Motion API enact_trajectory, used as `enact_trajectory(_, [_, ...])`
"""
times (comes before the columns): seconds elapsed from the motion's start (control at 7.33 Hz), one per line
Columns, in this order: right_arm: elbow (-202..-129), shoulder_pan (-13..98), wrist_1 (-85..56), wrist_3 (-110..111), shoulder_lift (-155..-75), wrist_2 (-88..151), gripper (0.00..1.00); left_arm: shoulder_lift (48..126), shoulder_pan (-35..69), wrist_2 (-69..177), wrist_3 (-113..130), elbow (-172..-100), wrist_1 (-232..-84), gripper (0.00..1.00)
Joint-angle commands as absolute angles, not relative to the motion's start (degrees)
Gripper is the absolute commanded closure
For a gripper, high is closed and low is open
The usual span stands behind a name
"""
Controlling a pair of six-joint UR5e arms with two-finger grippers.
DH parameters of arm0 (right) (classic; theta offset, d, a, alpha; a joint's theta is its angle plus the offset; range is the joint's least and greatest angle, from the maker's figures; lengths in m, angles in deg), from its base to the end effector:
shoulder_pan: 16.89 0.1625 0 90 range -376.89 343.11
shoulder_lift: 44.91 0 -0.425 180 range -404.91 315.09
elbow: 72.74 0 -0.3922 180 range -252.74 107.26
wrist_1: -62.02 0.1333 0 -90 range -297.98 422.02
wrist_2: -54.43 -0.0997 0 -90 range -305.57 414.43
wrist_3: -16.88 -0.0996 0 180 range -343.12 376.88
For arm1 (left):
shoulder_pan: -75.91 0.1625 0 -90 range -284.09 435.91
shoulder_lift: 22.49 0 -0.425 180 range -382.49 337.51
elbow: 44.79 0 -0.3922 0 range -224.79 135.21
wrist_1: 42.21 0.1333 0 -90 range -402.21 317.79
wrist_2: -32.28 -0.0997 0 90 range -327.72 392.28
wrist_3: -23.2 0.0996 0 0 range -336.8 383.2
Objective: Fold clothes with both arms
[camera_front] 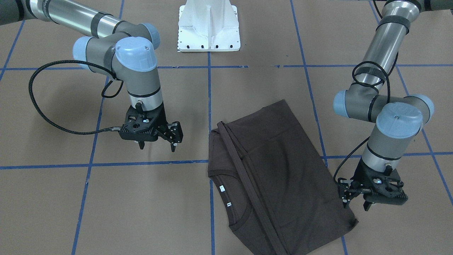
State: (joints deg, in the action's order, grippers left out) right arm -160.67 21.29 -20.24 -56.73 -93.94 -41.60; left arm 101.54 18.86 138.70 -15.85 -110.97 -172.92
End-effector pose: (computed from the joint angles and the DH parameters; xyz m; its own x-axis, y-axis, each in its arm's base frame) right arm -0.4935 -0.5443 0.2326 0.6743 0.1732 0.7179 -0.3798 0.9150 0.1360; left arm 0.3256 -0.6956 0.4280 0.7484 0.2149 -0.6274 0.1656 0.8555 0.4906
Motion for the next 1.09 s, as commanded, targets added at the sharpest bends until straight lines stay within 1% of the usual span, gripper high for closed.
enact_trajectory(0.0, [-149.6, 19.8, -16.1, -64.1, -85.3, -41.1, 0.23, 97.1, 18.7, 141.5, -15.6, -117.5, -173.0, 0.0])
enact_trajectory(0.14, [-144.0, 18.5, -12.3, -66.1, -82.4, -39.9, 0.3, 96.8, 18.6, 141.5, -15.6, -117.9, -173.0, 0.0])
enact_trajectory(0.41, [-139.0, 15.7, -11.9, -67.4, -78.4, -36.5, 0.41, 96.8, 18.6, 141.4, -15.6, -117.9, -173.0, 0.0])
enact_trajectory(0.96, [-134.9, 13.8, -11.8, -67.4, -76.7, -33.9, 0.43, 96.7, 18.7, 141.4, -15.6, -117.8, -173.1, 0.0])
